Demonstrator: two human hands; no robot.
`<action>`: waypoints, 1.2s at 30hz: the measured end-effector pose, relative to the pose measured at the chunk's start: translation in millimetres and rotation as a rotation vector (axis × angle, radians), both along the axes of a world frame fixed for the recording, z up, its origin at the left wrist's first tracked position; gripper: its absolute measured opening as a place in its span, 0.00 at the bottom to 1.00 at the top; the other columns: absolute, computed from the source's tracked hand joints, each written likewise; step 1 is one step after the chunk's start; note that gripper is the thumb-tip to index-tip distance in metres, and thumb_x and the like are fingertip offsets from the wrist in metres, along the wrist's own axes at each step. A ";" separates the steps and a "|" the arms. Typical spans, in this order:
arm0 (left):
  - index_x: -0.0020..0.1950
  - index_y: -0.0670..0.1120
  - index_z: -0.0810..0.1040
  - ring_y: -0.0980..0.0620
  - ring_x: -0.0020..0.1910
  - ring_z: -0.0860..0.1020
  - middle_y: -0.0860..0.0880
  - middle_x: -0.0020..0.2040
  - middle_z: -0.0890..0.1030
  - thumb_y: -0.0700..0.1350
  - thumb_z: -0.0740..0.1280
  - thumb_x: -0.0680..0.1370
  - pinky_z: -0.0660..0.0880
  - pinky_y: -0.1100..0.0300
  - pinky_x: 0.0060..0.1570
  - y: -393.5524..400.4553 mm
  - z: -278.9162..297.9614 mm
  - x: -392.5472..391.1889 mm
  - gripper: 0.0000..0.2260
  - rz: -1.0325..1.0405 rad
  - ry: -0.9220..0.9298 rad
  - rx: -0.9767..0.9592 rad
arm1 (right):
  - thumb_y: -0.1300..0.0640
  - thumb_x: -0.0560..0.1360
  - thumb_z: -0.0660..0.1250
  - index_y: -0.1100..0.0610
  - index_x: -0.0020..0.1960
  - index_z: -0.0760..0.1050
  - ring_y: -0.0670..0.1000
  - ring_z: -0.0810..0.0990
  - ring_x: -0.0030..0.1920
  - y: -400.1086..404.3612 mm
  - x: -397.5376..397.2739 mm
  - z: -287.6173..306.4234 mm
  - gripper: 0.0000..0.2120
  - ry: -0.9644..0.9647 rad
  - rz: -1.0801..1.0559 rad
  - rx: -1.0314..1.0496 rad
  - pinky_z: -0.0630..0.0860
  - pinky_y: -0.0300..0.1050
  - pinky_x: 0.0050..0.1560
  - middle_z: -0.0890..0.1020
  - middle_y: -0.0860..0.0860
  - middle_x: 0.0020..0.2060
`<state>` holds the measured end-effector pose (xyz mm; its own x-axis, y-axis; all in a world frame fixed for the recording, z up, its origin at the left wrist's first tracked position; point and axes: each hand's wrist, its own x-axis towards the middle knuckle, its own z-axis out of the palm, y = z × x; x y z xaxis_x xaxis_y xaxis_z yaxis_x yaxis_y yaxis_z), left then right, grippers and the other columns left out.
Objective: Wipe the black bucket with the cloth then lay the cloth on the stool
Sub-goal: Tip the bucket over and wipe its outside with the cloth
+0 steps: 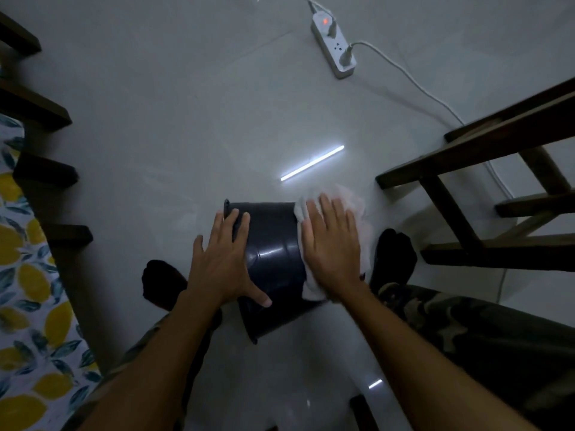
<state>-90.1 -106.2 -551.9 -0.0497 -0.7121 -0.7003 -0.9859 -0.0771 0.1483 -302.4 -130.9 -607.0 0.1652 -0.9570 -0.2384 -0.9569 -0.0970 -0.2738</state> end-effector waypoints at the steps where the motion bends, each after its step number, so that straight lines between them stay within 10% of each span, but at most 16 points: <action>1: 0.80 0.50 0.30 0.43 0.80 0.33 0.47 0.81 0.31 0.78 0.74 0.49 0.46 0.34 0.75 -0.4 -1.1 0.0 0.77 -0.024 -0.002 0.005 | 0.47 0.86 0.48 0.56 0.82 0.59 0.57 0.54 0.82 22.5 2.1 3.9 0.27 0.014 -0.015 0.008 0.54 0.59 0.80 0.60 0.57 0.81; 10: 0.81 0.47 0.33 0.43 0.79 0.32 0.45 0.81 0.31 0.77 0.74 0.51 0.43 0.38 0.77 11.7 -1.5 -1.5 0.76 -0.060 0.000 -0.051 | 0.43 0.85 0.50 0.52 0.83 0.52 0.53 0.47 0.83 39.7 34.4 8.5 0.30 -0.085 0.403 0.034 0.54 0.59 0.80 0.52 0.53 0.83; 15: 0.80 0.50 0.30 0.41 0.80 0.33 0.48 0.79 0.27 0.76 0.76 0.51 0.48 0.37 0.76 18.8 2.4 -9.0 0.76 -0.018 -0.021 -0.053 | 0.40 0.83 0.52 0.47 0.72 0.73 0.57 0.69 0.75 -7.4 4.8 1.4 0.23 -0.002 -0.181 0.036 0.64 0.58 0.74 0.72 0.55 0.74; 19: 0.82 0.51 0.35 0.45 0.82 0.45 0.53 0.80 0.29 0.71 0.80 0.48 0.66 0.46 0.73 34.4 1.2 -12.0 0.77 0.079 0.116 -0.108 | 0.39 0.82 0.56 0.52 0.70 0.70 0.61 0.76 0.64 -0.1 -32.6 8.5 0.24 -0.101 -0.635 0.252 0.75 0.57 0.62 0.74 0.58 0.68; 32: 0.83 0.42 0.43 0.36 0.81 0.52 0.40 0.82 0.37 0.49 0.84 0.63 0.74 0.48 0.64 34.3 20.9 -5.5 0.62 -0.019 0.110 -0.483 | 0.53 0.86 0.54 0.58 0.60 0.73 0.49 0.77 0.44 -39.6 -21.0 52.6 0.12 -0.358 -0.612 0.054 0.66 0.34 0.37 0.78 0.52 0.48; 36: 0.82 0.41 0.44 0.39 0.80 0.55 0.41 0.82 0.37 0.46 0.81 0.69 0.79 0.55 0.58 59.3 12.0 -8.0 0.56 -0.063 0.174 -0.448 | 0.52 0.86 0.54 0.57 0.58 0.72 0.52 0.80 0.47 -40.6 -25.2 54.2 0.12 -0.340 -0.605 0.078 0.74 0.41 0.44 0.80 0.54 0.49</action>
